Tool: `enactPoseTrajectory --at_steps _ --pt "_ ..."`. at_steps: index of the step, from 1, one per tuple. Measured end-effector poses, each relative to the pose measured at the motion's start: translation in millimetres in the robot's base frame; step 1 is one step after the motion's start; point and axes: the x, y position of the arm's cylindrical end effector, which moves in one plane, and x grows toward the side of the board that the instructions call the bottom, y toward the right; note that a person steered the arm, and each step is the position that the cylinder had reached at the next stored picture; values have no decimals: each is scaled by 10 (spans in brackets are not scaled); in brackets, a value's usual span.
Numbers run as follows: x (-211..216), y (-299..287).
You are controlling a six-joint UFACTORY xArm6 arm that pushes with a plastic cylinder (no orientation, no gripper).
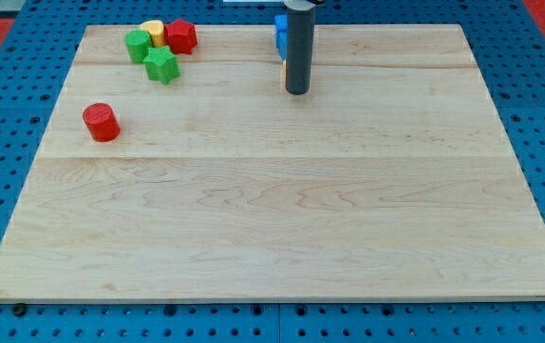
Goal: Move the green circle towards the right and then left a bit
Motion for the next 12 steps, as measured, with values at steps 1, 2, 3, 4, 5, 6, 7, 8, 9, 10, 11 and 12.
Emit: enactPoseTrajectory --at_steps 1,2,3,4,5,6,7,8,9,10,11,12 --pt "1 -194" --pt "18 -665" --pt "18 -1331" --pt "19 -1987" --pt "-174 -2465" --pt "-569 -2522" --pt "-963 -2522" --pt "-1289 -2522" --pt "-1353 -2502" --pt "-1354 -2312" --pt "-1360 -1880" --pt "-1351 -1850"
